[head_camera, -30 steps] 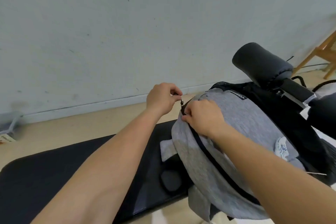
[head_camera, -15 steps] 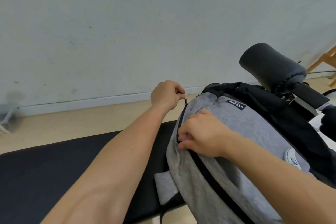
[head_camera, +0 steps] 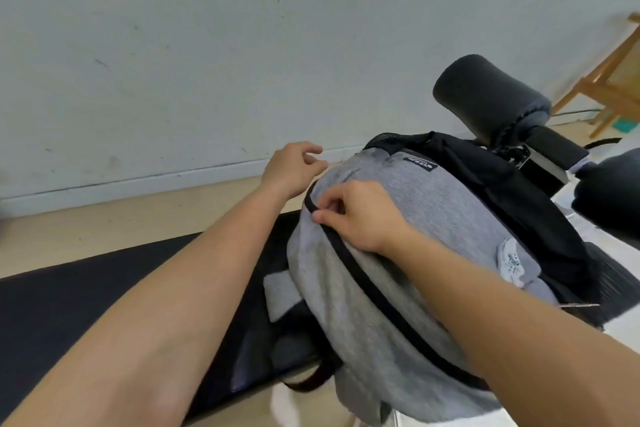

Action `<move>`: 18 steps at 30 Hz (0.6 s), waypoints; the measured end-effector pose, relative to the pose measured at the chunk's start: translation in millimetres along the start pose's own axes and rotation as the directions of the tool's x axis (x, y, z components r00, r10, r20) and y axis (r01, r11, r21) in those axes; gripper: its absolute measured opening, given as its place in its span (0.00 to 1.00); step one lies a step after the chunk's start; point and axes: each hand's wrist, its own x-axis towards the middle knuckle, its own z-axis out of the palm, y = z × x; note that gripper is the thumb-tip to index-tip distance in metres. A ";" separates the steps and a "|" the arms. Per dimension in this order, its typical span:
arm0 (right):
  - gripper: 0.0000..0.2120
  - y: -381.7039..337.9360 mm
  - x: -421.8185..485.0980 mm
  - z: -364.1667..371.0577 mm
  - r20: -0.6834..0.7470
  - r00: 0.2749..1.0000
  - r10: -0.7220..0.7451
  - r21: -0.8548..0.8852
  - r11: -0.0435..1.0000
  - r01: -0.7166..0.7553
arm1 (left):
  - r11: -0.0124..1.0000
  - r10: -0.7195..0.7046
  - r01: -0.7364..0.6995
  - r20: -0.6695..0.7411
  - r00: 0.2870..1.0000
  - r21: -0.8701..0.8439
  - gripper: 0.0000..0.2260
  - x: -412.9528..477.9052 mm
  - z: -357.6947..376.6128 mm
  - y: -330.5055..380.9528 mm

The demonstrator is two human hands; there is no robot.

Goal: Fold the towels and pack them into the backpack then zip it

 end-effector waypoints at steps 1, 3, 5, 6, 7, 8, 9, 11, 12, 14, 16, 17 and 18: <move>0.10 3.5 10.8 -0.5 -0.050 0.998 0.037 -0.005 0.999 -0.038 | 1.000 -0.004 0.004 0.000 1.000 0.009 0.12 -7.5 -3.9 -2.4; 0.10 12.8 30.8 -3.8 -0.089 0.990 0.113 -0.011 0.993 -0.114 | 1.000 -0.009 0.009 -0.010 1.000 -0.005 0.08 -23.1 -8.8 -6.5; 0.09 21.8 42.5 -8.8 -0.086 0.981 0.172 -0.026 0.984 -0.175 | 0.997 -0.016 0.015 -0.006 1.000 -0.080 0.09 -39.7 -12.6 -4.8; 0.10 26.6 44.6 -10.5 -0.090 0.979 0.185 -0.029 0.982 -0.188 | 0.994 -0.011 0.012 0.006 1.000 -0.110 0.09 -46.6 -12.8 -5.1; 0.10 28.6 43.7 -12.5 -0.096 0.977 0.192 -0.030 0.980 -0.195 | 0.992 0.007 -0.002 0.036 0.999 -0.124 0.07 -55.1 -14.4 -2.9; 0.10 31.2 41.8 -14.2 -0.097 0.976 0.195 -0.028 0.980 -0.198 | 0.992 0.040 -0.030 0.082 0.996 -0.119 0.04 -62.9 -15.6 -0.9; 0.09 31.6 37.3 -16.6 -0.089 0.977 0.192 -0.022 0.981 -0.195 | 0.993 0.061 -0.046 0.137 0.989 -0.108 0.02 -70.4 -16.1 1.1; 0.07 31.5 24.7 -20.4 -0.073 0.982 0.173 -0.004 0.985 -0.174 | 0.995 0.092 -0.079 0.228 0.969 -0.062 0.15 -77.8 -14.8 0.4; 0.09 31.9 16.3 -23.3 -0.070 0.985 0.157 0.004 0.988 -0.157 | 0.996 0.090 -0.087 0.244 0.966 -0.021 0.23 -77.4 -12.8 -0.3; 0.13 34.9 -0.8 -30.6 -0.077 0.989 0.124 -0.019 0.992 -0.126 | 0.996 0.071 -0.083 0.258 0.963 0.036 0.27 -77.2 -12.5 3.4; 0.16 38.0 -16.5 -40.5 -0.099 0.988 0.120 -0.062 0.990 -0.127 | 0.996 0.050 -0.068 0.255 0.966 0.064 0.18 -82.2 -16.3 13.2; 0.17 38.2 -23.9 -47.6 -0.103 0.985 0.137 -0.088 0.985 -0.146 | 0.994 0.032 -0.054 0.231 0.973 0.090 0.13 -85.9 -20.3 20.2; 0.18 39.7 -31.2 -56.2 -0.095 0.981 0.170 -0.106 0.978 -0.180 | 0.992 0.026 -0.050 0.202 0.979 0.114 0.12 -89.7 -23.9 25.2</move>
